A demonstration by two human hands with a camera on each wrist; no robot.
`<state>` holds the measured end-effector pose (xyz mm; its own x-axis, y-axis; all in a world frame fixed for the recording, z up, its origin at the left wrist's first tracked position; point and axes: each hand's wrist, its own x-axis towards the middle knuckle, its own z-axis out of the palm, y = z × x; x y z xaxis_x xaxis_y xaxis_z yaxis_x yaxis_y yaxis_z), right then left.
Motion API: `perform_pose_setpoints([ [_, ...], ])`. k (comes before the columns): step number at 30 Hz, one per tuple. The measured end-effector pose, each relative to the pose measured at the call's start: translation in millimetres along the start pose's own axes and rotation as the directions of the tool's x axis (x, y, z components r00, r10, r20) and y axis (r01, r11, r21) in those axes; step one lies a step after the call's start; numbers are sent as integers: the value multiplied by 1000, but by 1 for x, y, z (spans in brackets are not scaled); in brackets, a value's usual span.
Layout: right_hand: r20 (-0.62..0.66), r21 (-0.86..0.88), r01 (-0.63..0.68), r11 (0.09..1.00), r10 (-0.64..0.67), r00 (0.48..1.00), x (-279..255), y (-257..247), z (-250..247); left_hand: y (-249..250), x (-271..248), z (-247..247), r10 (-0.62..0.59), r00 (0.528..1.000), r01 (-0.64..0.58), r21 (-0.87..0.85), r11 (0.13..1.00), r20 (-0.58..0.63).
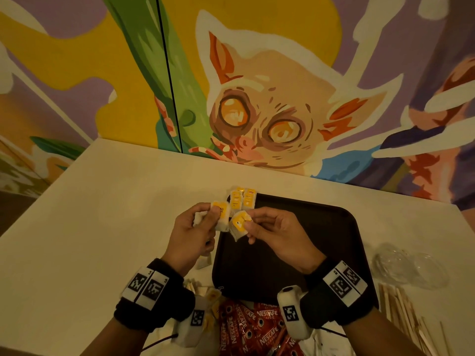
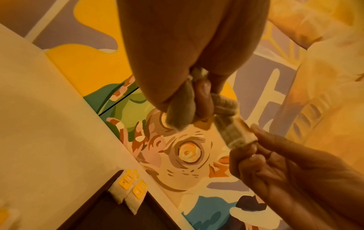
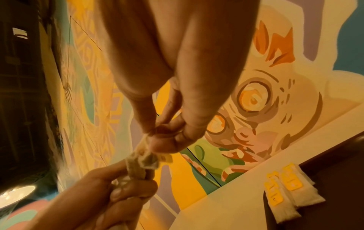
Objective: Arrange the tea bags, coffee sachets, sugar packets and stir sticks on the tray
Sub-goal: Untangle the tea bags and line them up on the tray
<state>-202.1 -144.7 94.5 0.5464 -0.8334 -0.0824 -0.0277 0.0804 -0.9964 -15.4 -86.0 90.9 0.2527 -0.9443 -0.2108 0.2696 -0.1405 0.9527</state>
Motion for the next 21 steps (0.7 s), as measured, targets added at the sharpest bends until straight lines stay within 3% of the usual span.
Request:
perform_pose_setpoints([
  [8, 24, -18, -21, 1000, 21, 999, -3, -7, -1, 0, 5, -2, -108, 993, 112, -89, 990, 50],
  [13, 64, -62, 7, 998, -3, 998, -1, -8, 0, 3, 5, 3, -77, 996, 75, 43, 996, 41],
  [15, 69, -60, 6, 998, -2, 998, -1, -8, 0, 3, 5, 4, -80, 996, 79, 23, 997, 36],
  [18, 72, -73, 8, 997, -2, 997, -1, -8, 0, 6, 4, 3, -95, 992, 95, 3, 995, 79],
  [21, 67, -84, 4, 996, 1, 998, -1, -6, -2, 9, 2, 3, -120, 981, 97, 144, 985, 155],
])
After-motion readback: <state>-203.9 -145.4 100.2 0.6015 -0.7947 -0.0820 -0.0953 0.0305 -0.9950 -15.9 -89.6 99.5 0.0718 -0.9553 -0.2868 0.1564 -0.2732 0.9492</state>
